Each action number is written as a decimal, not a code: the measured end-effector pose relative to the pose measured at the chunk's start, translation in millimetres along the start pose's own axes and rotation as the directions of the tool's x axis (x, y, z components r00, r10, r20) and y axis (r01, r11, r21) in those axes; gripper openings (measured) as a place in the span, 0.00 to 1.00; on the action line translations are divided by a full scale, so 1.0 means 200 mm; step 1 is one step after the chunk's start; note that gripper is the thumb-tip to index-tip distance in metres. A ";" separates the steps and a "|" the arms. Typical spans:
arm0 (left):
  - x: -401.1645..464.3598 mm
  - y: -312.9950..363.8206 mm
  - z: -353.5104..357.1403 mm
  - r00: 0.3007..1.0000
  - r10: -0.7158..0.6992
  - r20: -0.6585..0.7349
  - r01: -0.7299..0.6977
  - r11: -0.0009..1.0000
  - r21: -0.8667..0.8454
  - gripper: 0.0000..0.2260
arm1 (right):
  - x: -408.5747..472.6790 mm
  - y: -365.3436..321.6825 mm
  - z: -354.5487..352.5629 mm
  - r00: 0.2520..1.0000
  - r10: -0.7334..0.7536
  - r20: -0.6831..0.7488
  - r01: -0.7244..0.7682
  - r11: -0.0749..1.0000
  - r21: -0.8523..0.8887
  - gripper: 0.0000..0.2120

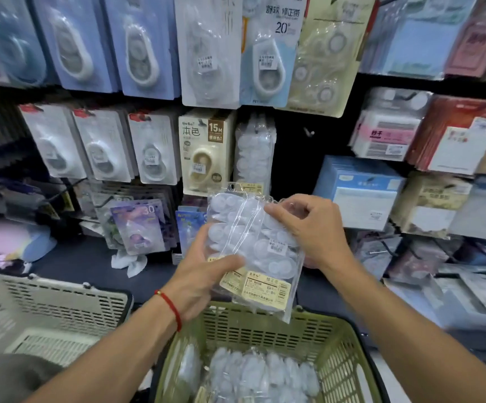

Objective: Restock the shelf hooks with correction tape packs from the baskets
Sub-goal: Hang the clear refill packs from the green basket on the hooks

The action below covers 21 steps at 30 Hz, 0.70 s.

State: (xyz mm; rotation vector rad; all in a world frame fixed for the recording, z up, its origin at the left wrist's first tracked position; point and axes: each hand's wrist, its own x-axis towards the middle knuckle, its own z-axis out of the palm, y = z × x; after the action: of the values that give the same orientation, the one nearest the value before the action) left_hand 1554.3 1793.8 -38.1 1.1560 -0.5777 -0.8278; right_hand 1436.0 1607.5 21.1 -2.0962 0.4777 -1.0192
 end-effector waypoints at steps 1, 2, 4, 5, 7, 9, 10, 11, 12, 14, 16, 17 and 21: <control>0.02 0.03 0.01 0.999 -0.028 0.028 0.029 0.999 -0.040 0.36 | 0.01 0.00 0.02 0.997 -0.021 -0.076 0.018 0.999 -0.034 0.14; 0.03 0.05 0.01 0.997 -0.053 0.052 0.056 0.996 -0.065 0.39 | 0.02 -0.01 0.04 0.991 -0.028 -0.129 0.023 0.999 -0.040 0.16; 0.07 0.10 0.03 0.993 -0.084 0.079 0.090 0.993 -0.079 0.44 | 0.05 -0.03 0.06 0.979 -0.025 -0.201 0.022 1.000 -0.020 0.16; 0.09 0.13 0.04 0.992 -0.091 0.090 0.098 0.992 -0.078 0.44 | 0.07 -0.04 0.07 0.974 -0.030 -0.226 0.025 0.999 -0.023 0.16; 0.14 0.19 0.05 0.989 -0.092 0.112 0.101 0.993 -0.069 0.44 | 0.11 -0.06 0.06 0.963 -0.061 -0.263 0.040 0.996 -0.082 0.14; 0.18 0.27 0.05 0.992 -0.083 0.096 0.089 0.994 -0.065 0.45 | 0.14 -0.08 0.04 0.957 -0.034 -0.290 0.010 0.997 -0.081 0.11; 0.20 0.31 0.04 0.995 -0.074 0.069 0.079 0.995 -0.068 0.46 | 0.15 -0.08 0.03 0.953 0.022 -0.302 -0.027 1.000 -0.011 0.12; 0.21 0.34 0.02 0.997 -0.060 0.045 0.063 0.995 -0.078 0.47 | 0.15 -0.07 0.02 0.947 0.084 -0.310 -0.062 0.995 0.081 0.14; 0.22 0.36 0.01 0.999 -0.041 0.024 0.043 0.994 -0.096 0.46 | 0.14 -0.07 0.01 0.943 0.150 -0.298 -0.103 0.981 0.167 0.15; 0.25 0.39 -0.01 1.000 0.022 0.009 -0.020 0.993 -0.116 0.42 | 0.13 -0.06 0.02 0.946 0.251 -0.204 -0.187 0.939 0.288 0.15; 0.26 0.41 -0.01 0.998 0.070 0.008 -0.069 0.991 -0.117 0.39 | 0.14 -0.06 0.05 0.951 0.291 -0.106 -0.240 0.908 0.342 0.12; 0.26 0.41 -0.01 0.997 0.077 -0.004 -0.076 0.988 -0.132 0.38 | 0.16 -0.07 0.07 0.948 0.309 -0.073 -0.263 0.893 0.366 0.10; 0.27 0.43 -0.04 0.997 0.081 -0.009 -0.081 0.971 -0.227 0.41 | 0.22 -0.12 0.14 0.938 0.344 -0.032 -0.289 0.831 0.475 0.09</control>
State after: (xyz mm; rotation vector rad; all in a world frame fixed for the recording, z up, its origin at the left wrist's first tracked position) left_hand 1615.0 1769.3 40.6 0.9174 -0.5126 -0.8013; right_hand 1484.6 1609.8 51.4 -1.4766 0.5559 -0.9489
